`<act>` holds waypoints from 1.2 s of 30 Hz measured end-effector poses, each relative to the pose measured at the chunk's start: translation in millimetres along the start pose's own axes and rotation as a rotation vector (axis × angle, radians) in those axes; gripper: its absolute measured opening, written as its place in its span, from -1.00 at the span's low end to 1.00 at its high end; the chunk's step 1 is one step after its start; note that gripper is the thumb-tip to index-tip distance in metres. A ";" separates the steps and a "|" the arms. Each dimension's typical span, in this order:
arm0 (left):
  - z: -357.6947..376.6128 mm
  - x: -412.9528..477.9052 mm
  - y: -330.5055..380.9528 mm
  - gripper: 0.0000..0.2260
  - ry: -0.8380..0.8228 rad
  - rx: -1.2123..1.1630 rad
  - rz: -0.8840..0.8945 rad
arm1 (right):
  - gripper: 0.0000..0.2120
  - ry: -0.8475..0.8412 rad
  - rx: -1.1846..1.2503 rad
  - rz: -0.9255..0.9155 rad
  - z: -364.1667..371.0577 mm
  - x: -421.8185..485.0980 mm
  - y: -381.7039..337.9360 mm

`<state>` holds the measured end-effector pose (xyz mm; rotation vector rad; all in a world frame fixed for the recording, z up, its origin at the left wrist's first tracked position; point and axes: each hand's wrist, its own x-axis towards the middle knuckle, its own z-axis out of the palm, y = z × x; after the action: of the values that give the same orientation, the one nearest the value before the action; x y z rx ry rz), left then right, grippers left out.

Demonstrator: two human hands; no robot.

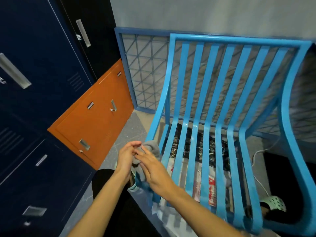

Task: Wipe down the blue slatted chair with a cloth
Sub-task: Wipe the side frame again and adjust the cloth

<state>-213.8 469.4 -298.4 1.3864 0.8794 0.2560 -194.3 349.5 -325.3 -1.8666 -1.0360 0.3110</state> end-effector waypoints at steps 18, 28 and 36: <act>64.4 -91.4 -74.1 -0.66 -0.141 0.227 -0.033 | -0.74 0.473 1.089 0.829 -81.8 -62.6 52.3; 90.6 -86.7 -81.6 -0.65 0.049 0.445 0.093 | -0.70 0.126 0.616 0.602 -92.6 -48.4 68.0; 75.8 -64.0 -84.0 -0.72 -0.062 0.086 -0.208 | -0.68 -0.083 0.347 0.421 -70.4 -79.8 69.0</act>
<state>-233.6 354.4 -355.8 1.3629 0.9845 0.0162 -164.9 231.7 -362.3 -1.7478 -0.5852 0.7705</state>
